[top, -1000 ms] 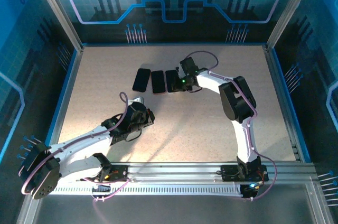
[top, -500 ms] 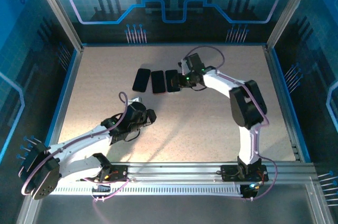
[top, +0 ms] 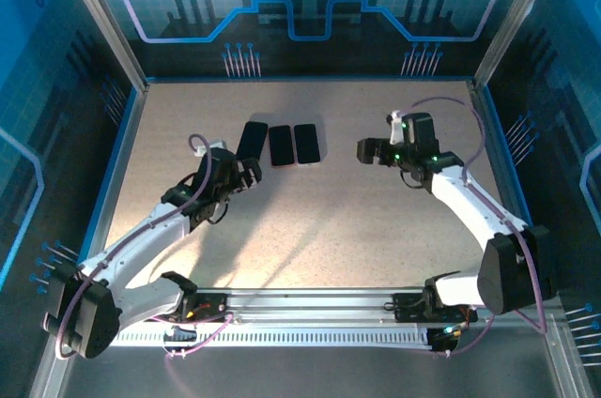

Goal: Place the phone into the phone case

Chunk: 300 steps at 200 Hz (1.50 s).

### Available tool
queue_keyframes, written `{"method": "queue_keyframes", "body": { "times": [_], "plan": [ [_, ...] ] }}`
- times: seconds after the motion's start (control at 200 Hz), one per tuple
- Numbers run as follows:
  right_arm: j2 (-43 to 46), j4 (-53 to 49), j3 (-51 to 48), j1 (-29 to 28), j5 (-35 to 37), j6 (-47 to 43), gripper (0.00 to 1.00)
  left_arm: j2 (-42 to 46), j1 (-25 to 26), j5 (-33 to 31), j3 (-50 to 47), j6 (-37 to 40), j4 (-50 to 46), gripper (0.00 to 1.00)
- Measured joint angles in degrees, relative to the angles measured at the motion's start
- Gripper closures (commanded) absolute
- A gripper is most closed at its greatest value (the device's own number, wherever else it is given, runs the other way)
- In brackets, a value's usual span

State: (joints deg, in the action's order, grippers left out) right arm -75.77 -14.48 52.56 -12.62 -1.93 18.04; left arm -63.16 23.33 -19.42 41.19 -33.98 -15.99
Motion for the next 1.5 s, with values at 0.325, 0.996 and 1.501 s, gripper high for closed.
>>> {"method": "queue_keyframes", "body": {
  "times": [0.325, 0.996, 1.501],
  "plan": [
    [7.5, 6.8, -13.9, 6.8, 11.5, -6.9, 0.00, -0.7, -9.6, -2.3, -2.9, 15.0, 13.4, 0.00],
    [-4.9, 55.6, -31.2, 8.4, 12.9, -14.3, 0.00, -14.8, -19.3, 8.7, -10.8, 29.5, 43.7, 0.01],
    [-11.9, 66.5, -32.2, 8.9, 10.5, -14.7, 0.00, -15.3, -21.4, 12.6, -11.0, 33.0, 47.3, 0.00]
  ]
}}
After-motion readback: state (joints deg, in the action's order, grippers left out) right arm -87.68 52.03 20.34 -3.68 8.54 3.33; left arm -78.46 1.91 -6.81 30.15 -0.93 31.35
